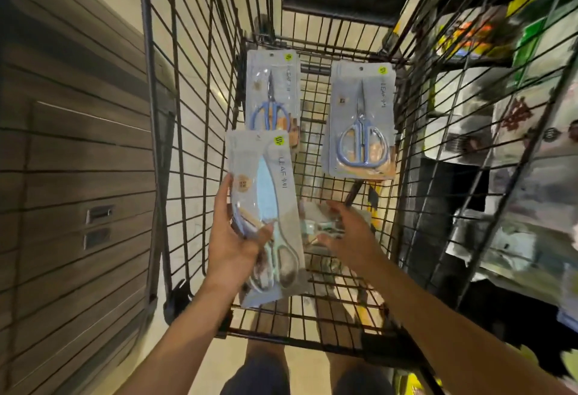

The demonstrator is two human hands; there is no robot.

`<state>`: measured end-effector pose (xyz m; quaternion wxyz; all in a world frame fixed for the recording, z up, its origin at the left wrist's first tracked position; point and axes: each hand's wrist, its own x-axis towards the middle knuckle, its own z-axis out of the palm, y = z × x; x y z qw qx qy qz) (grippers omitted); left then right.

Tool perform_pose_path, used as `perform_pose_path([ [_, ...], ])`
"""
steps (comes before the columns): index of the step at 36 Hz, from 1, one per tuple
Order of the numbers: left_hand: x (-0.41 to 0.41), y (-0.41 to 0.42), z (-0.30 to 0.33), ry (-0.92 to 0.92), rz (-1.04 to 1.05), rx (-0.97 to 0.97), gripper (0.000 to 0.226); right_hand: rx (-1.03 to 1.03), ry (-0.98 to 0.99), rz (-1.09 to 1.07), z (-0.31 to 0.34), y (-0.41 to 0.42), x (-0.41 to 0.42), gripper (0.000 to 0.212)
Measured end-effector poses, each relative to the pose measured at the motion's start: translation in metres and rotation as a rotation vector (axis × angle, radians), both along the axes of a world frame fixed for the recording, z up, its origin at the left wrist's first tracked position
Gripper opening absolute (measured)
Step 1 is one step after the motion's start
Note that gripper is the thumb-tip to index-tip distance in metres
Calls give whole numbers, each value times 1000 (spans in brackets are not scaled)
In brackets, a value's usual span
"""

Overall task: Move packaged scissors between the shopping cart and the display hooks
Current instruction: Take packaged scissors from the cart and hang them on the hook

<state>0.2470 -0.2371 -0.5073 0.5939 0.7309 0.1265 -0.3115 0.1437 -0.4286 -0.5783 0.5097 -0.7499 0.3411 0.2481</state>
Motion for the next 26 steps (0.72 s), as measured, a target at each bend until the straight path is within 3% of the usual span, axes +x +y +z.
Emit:
perform_pose_path([
  [3,0,2,-5,-17,-11,35,102,-247,-36,324,-27,-6,-11,74],
  [5,1,2,-8,-34,-31,41,102,-376,-85,430,-36,-8,-15,78],
  [9,4,6,-13,-51,-70,56,101,-553,-157,482,-44,-5,-18,86],
  [16,3,15,-9,-23,-61,72,102,-662,-120,567,-45,-3,-14,97],
  [20,3,15,0,-36,-87,85,102,-682,-87,671,-39,-8,-6,84],
  [26,3,16,6,-99,-173,129,103,-440,43,799,-9,-14,9,41],
])
